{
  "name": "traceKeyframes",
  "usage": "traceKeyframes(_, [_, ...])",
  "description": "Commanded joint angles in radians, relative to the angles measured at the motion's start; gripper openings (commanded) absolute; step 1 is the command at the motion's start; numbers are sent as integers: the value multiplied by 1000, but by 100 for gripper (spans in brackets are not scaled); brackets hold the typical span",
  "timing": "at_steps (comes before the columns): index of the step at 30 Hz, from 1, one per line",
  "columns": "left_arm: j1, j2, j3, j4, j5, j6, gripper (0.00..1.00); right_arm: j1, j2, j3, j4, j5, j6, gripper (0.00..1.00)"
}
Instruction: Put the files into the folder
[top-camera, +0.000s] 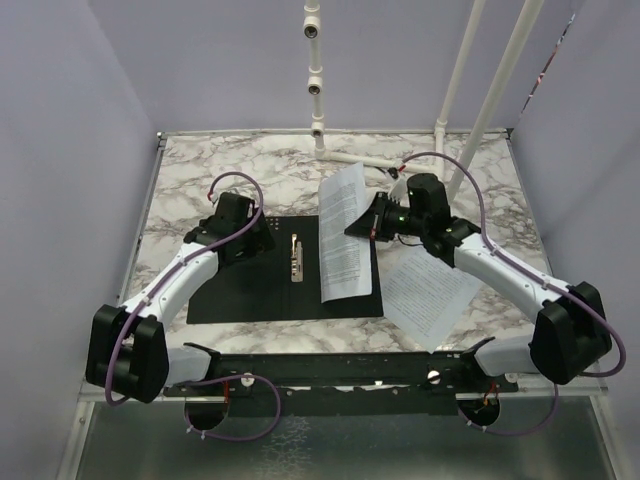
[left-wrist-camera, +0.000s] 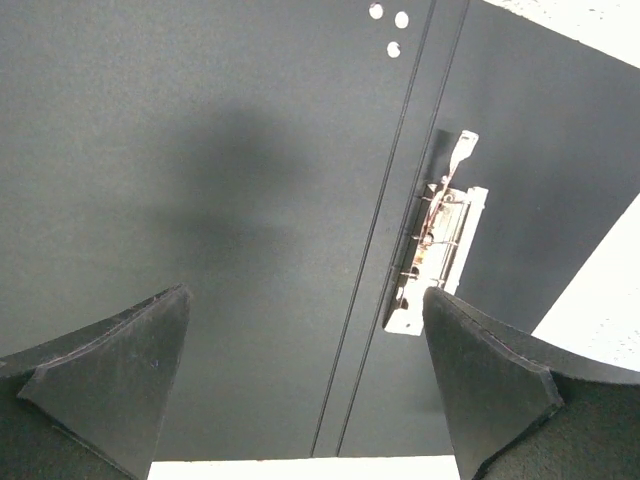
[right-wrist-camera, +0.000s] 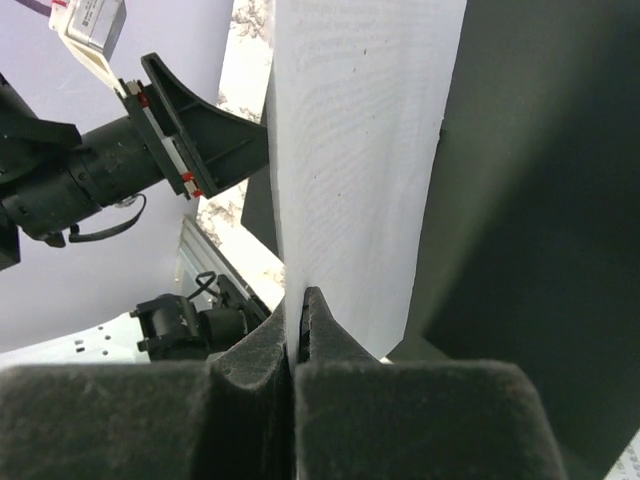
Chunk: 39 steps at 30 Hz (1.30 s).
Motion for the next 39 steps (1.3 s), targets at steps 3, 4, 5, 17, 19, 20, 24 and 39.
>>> traceKeyframes(3, [-2, 54, -36, 69, -6, -52, 99, -41, 101, -60, 209, -166, 140, 0])
traceKeyframes(4, [-2, 65, -39, 74, -6, -55, 99, -45, 115, -63, 225, -177, 151, 0])
traceKeyframes(5, [-2, 73, -41, 80, -6, -57, 99, -47, 126, -66, 239, -182, 162, 0])
traceKeyframes(17, [-2, 108, -78, 119, 17, -68, 99, -94, 232, -139, 371, -246, 217, 0])
traceKeyframes(19, [-2, 107, -81, 118, 19, -68, 99, -95, 247, -148, 387, -252, 216, 1])
traceKeyframes(20, [-2, 106, -82, 119, 19, -66, 99, -96, 250, -153, 392, -251, 215, 1])
traceKeyframes(24, [-1, 102, -85, 121, 18, -66, 99, -98, 268, -165, 406, -254, 208, 0])
traceKeyframes(39, [-2, 90, -98, 131, 22, -66, 99, -101, 318, -181, 430, -267, 138, 0])
